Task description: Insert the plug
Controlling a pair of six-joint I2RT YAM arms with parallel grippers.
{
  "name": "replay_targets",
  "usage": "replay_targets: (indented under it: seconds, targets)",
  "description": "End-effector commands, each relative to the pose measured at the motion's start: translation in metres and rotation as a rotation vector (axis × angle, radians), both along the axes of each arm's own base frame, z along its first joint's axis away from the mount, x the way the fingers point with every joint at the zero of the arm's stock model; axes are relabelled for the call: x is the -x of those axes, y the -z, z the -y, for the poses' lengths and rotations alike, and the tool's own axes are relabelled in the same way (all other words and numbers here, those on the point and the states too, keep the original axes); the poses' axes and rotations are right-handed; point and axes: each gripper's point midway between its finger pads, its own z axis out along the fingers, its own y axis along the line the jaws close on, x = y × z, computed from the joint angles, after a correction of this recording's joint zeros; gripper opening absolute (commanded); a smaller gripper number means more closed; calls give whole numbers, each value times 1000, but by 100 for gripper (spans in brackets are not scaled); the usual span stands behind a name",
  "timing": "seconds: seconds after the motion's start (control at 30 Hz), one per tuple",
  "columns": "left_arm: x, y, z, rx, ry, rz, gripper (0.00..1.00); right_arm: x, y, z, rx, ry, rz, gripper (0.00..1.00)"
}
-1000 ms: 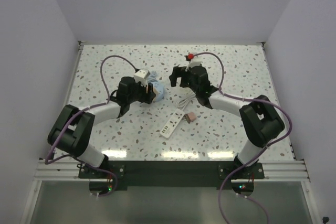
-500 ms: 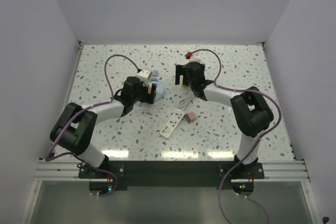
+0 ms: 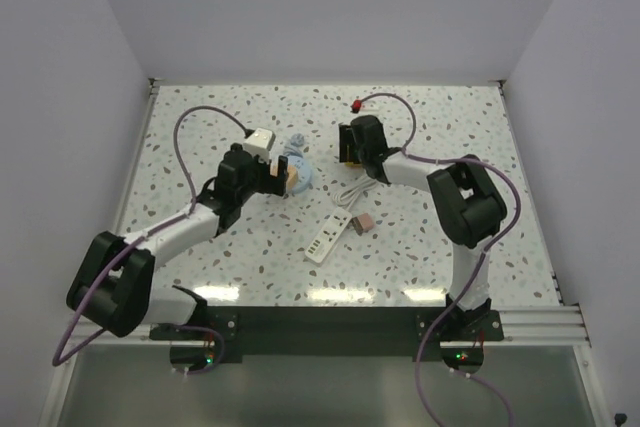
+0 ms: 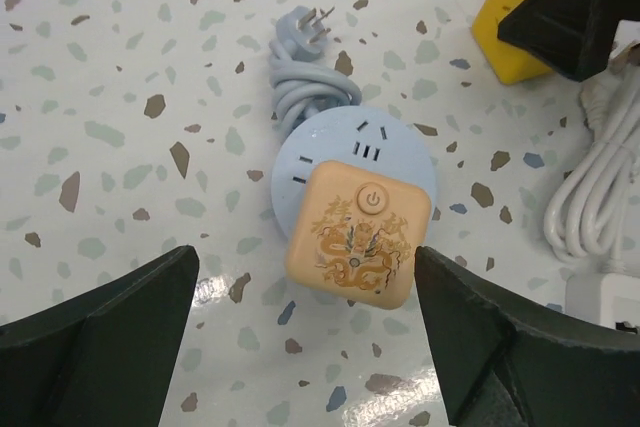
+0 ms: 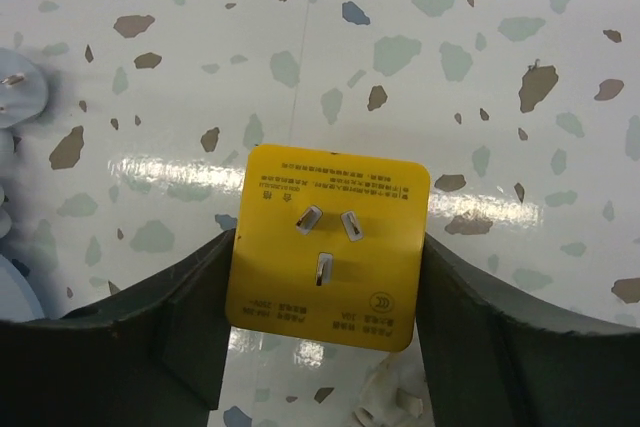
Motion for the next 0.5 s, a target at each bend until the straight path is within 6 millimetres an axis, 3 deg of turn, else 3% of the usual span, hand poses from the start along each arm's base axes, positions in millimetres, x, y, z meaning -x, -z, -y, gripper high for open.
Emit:
replay_targets:
  seconds: [0.0, 0.07, 0.1, 0.17, 0.2, 0.27, 0.3, 0.37, 0.4, 0.47]
  targets:
    - [4, -41, 7, 67, 50, 138, 95, -8, -37, -14, -26, -99, 62, 54]
    - [14, -65, 19, 114, 142, 215, 95, -4, -51, -19, -37, -162, 88, 49]
    - [19, -71, 22, 130, 174, 249, 95, 1, -75, -24, -45, -222, 134, 49]
    - [34, -91, 34, 170, 280, 321, 96, 16, -87, -35, -76, -335, 145, 48]
    - [40, -96, 38, 183, 319, 355, 96, 24, -111, -36, -74, -390, 193, 47]
    - [55, -106, 50, 203, 427, 399, 97, 51, -115, -46, -103, -525, 188, 46]
    - [61, -108, 53, 213, 462, 423, 97, 63, -136, -46, -110, -573, 230, 46]
    - [76, -111, 64, 230, 566, 443, 97, 94, -135, -52, -130, -708, 222, 45]
    - [81, -113, 67, 239, 604, 462, 97, 109, -154, -53, -133, -770, 273, 44]
    - [96, -112, 78, 260, 709, 464, 97, 143, -151, -59, -182, -912, 262, 44]
